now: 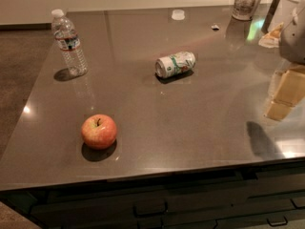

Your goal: Place 7up can upright

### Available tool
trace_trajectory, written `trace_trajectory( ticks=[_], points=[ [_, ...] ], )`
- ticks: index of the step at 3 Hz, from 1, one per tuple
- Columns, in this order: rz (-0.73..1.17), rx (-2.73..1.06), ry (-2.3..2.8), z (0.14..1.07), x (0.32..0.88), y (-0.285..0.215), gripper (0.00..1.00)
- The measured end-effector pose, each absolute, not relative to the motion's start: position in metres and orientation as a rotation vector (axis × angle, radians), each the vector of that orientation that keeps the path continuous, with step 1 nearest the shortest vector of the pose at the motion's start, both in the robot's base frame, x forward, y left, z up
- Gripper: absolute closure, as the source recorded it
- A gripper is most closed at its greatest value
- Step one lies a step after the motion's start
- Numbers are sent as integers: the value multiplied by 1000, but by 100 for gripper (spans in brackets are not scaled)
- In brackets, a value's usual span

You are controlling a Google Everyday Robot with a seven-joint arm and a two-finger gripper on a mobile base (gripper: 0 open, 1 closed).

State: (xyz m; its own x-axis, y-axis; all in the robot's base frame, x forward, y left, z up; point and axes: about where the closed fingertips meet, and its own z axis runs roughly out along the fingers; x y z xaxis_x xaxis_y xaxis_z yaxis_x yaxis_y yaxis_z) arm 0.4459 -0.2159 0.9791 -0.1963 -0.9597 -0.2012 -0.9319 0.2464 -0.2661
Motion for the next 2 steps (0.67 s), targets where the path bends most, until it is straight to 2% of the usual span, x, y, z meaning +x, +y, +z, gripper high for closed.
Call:
trace_trajectory(
  ticks=[2],
  points=[
    [-167, -1869, 2048, 982, 513, -197, 0]
  ],
)
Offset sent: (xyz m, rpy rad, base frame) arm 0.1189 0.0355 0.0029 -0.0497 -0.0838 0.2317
